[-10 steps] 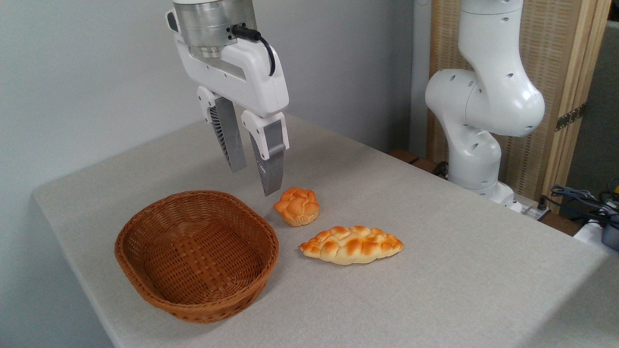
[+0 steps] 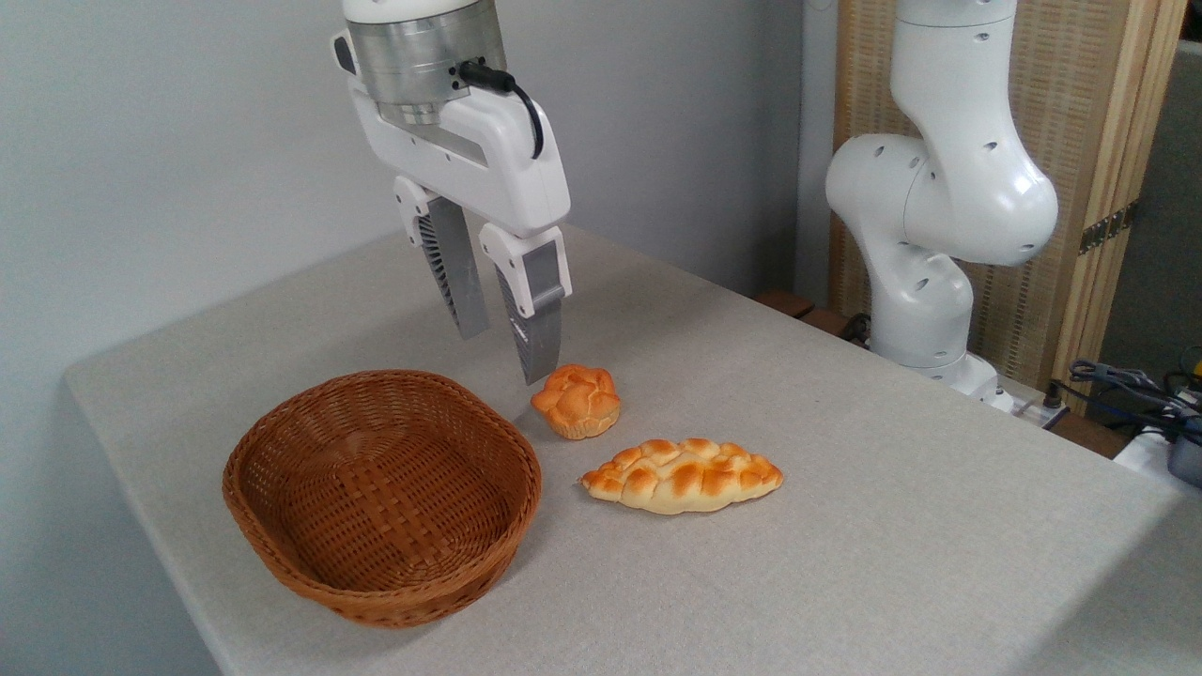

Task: Put bread into the basket
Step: 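Lower the open gripper down onto the small round bun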

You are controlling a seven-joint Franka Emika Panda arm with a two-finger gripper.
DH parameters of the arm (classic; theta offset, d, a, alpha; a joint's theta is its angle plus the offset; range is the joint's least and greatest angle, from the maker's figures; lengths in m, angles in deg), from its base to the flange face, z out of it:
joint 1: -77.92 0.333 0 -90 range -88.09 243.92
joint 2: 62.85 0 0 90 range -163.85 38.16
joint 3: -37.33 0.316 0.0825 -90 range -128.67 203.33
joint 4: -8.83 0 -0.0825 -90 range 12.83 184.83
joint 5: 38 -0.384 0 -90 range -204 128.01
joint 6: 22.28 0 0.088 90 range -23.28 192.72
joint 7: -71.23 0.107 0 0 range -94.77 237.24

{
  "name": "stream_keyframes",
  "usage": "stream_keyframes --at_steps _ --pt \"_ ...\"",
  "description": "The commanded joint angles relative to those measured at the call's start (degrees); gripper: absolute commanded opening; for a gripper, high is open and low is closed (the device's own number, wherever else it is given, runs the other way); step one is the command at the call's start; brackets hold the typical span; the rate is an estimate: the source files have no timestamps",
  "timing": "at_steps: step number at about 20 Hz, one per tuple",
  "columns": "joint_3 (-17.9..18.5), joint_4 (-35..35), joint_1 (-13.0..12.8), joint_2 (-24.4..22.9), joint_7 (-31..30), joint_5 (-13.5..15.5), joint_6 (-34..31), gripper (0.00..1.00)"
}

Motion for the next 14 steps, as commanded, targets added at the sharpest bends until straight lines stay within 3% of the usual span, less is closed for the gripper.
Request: stream_keyframes --at_steps 1,4,9,14 --pt "0.11 10.28 -0.07 -7.76 6.67 0.61 1.01 1.00" --pt "0.02 17.76 -1.21 -12.69 11.69 0.61 1.10 1.00" --pt "-2.60 27.44 -4.64 -14.90 16.19 0.61 2.06 1.00" --pt "-8.50 34.04 -4.82 -14.20 15.92 1.22 12.43 1.00"
